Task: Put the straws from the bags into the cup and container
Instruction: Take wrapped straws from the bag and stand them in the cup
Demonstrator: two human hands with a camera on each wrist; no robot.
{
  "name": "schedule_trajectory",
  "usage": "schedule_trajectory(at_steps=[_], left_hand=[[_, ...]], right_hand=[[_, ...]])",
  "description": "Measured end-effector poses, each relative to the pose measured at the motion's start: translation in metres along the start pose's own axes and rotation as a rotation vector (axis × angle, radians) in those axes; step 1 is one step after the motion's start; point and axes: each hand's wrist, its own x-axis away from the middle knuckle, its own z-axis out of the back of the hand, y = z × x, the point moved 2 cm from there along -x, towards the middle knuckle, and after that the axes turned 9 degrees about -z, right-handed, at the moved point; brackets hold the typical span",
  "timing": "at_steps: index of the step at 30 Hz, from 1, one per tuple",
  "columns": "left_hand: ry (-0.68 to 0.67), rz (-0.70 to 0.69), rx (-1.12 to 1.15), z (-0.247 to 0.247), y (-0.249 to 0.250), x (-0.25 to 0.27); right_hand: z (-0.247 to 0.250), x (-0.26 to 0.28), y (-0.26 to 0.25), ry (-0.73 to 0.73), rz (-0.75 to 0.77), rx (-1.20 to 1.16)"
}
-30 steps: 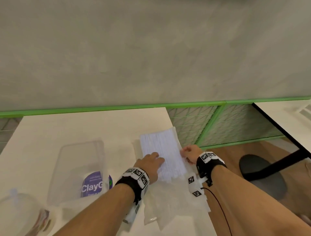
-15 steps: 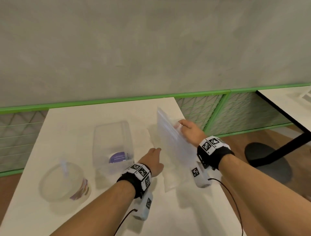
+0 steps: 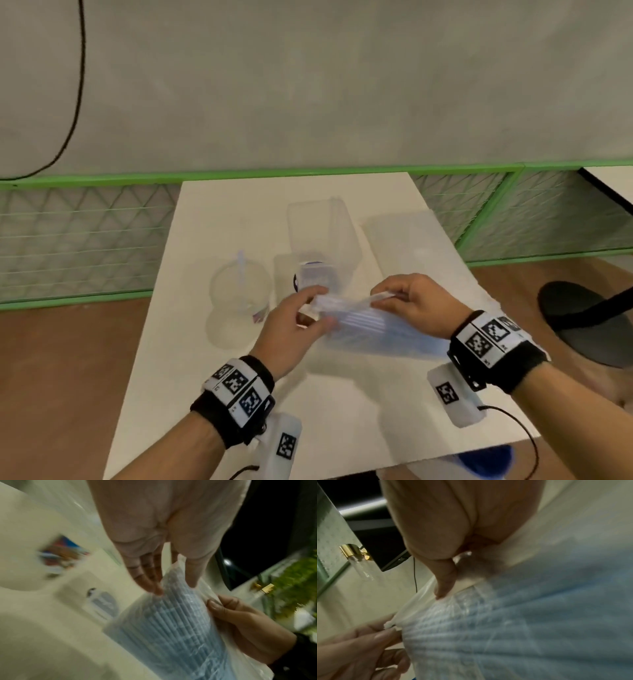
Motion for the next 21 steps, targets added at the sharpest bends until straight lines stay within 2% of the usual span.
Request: schedule_trajectory(at_steps=[3, 5, 9, 13, 16, 19, 21], left_hand=[[0.142, -0.011, 0.062, 0.032, -0.015, 0.026], [0.196, 0.035, 0.108, 0.047, -0.028, 0.039], [0.27, 0.133, 0.14, 0.062, -0.046, 0.057], [0.318, 0.159, 0.054, 0.066, -0.054, 0.065], [0.363, 0.113, -0.084, 0.069, -0.056, 0.065], [0.37, 0.121, -0.055, 0.068, -0.054, 0.067], [0.325, 0.114, -0.004, 0.066, -0.054, 0.069]], right_hand=[[-0.037, -0.011, -0.011, -0.06, 0.036, -0.026], [-0.057, -0.019, -0.014, -0.095, 0.049, -0.03], [-0.088, -0.034, -0.015, -0.174, 0.1, 0.125], [-0.104, -0.04, -0.021, -0.215, 0.098, 0.247], [-0.112, -0.038, -0.04, -0.208, 0.152, 0.17], [-0.125, -0.035, -0.068, -0.223, 0.227, 0.121], [-0.134, -0.033, -0.08, -0.226, 0.227, 0.122]])
